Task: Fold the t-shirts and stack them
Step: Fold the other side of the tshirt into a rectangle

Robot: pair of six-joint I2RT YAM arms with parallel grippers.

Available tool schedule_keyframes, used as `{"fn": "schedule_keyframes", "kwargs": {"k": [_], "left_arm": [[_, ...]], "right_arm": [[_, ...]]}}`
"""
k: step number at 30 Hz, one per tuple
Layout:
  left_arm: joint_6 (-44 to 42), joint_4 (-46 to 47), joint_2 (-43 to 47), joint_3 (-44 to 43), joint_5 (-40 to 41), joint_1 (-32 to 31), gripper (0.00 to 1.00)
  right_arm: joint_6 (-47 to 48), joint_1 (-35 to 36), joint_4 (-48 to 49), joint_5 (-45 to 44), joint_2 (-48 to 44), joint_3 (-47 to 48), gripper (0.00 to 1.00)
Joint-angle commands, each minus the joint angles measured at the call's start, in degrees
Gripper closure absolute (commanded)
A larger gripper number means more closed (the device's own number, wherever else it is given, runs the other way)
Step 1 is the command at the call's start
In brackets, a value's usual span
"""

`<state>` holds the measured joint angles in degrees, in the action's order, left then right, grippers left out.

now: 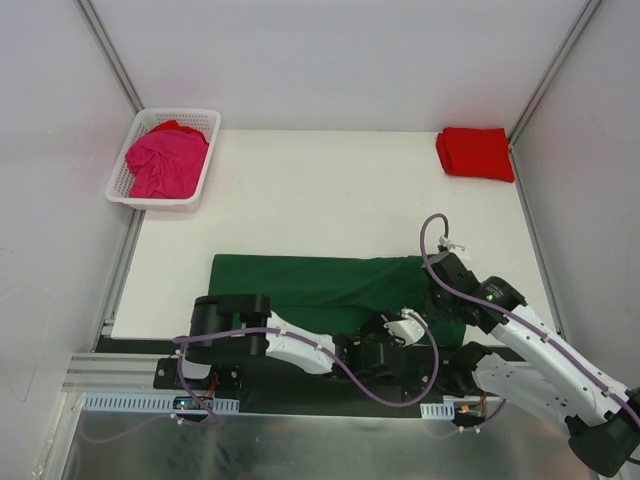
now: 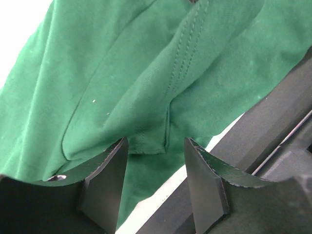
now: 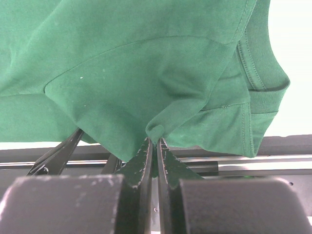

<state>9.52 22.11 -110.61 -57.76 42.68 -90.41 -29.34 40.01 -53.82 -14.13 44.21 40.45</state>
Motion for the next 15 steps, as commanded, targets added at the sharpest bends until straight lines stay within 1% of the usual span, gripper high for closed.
{"fn": "schedule_keyframes", "kwargs": {"k": [1, 6, 9, 12, 15], "left_arm": [[0.15, 2.24, -0.92, -2.54, 0.66, -0.47, 0.50], [0.33, 2.24, -1.72, -2.62, 0.57, -0.47, 0.50], [0.41, 2.32, -2.16, -2.71, 0.65, -0.47, 0.52], [0.59, 2.33, -2.68, -2.80, 0.48, -0.47, 0.56], [0.68, 2.33, -3.03, -2.71, 0.65, -0.47, 0.57]], "right_arm": [[0.16, 0.33, -0.93, -0.99, -0.44, -0.37, 0.96], [0.08, 0.33, -1.20, -1.07, -0.61, -0.54, 0.96], [0.16, 0.42, -1.37, -1.16, -0.61, -0.46, 0.95], [0.25, 0.33, -1.46, -1.16, -0.79, -0.37, 0.95], [0.25, 0.33, -1.55, -1.25, -0.79, -0.37, 0.95]]}}
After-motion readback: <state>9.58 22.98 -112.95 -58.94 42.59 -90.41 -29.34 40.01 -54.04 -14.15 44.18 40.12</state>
